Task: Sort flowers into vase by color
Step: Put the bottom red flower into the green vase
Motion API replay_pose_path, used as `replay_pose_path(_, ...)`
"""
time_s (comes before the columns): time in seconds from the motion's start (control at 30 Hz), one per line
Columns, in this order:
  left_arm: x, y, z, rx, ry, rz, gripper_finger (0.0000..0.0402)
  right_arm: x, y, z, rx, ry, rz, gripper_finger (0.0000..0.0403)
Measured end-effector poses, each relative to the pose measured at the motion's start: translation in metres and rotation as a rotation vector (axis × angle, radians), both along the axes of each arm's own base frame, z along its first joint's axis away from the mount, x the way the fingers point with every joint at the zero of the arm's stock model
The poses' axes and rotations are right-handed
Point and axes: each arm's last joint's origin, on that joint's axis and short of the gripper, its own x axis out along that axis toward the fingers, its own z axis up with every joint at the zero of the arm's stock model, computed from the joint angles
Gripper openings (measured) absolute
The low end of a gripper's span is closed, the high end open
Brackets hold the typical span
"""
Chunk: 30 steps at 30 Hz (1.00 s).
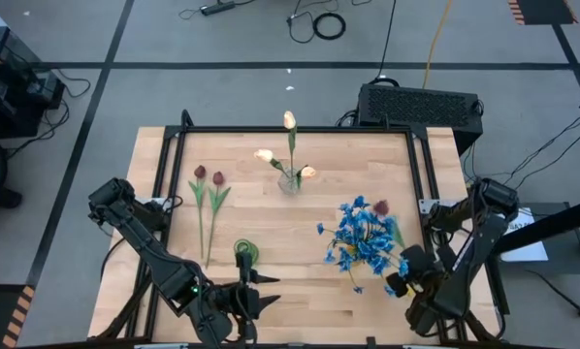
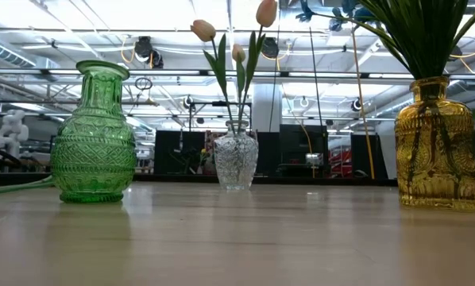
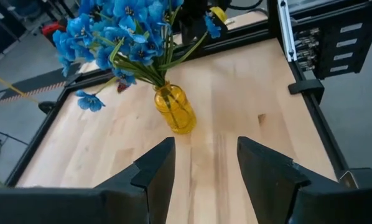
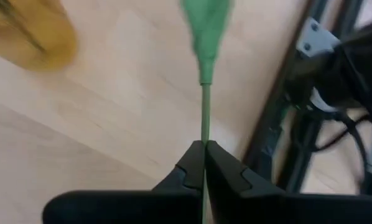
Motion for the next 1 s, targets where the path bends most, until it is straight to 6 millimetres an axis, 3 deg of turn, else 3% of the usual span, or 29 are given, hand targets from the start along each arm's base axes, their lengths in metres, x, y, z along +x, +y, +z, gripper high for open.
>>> replay_pose_path(0.33,0.0,0.0,-0.001,0.035,0.012,-0.015,0.018,0.009,-0.022,0.026,-0.021,-0.195,0.112,0.0)
replay_pose_path(0.7,-0.001,0.0,0.0,0.032,0.013,-0.018,0.018,-0.011,-0.055,0.071,0.129,-0.211,0.364,0.0)
replay_pose_path(1.0,0.0,0.0,0.0,0.028,0.009,-0.018,0.018,-0.03,-0.095,0.105,0.133,-0.428,0.47,0.0)
